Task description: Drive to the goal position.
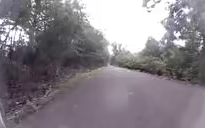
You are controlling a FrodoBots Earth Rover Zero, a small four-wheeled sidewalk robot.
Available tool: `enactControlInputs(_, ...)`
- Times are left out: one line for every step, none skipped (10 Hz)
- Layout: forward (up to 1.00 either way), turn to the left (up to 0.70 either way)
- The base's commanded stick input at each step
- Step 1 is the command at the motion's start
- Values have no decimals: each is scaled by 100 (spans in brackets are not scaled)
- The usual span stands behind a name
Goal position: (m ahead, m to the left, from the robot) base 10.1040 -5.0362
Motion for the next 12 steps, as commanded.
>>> enactControlInputs(70,0)
enactControlInputs(70,0)
enactControlInputs(70,0)
enactControlInputs(70,0)
enactControlInputs(70,0)
enactControlInputs(70,0)
enactControlInputs(70,0)
enactControlInputs(70,0)
enactControlInputs(70,0)
enactControlInputs(70,0)
enactControlInputs(70,0)
enactControlInputs(70,0)
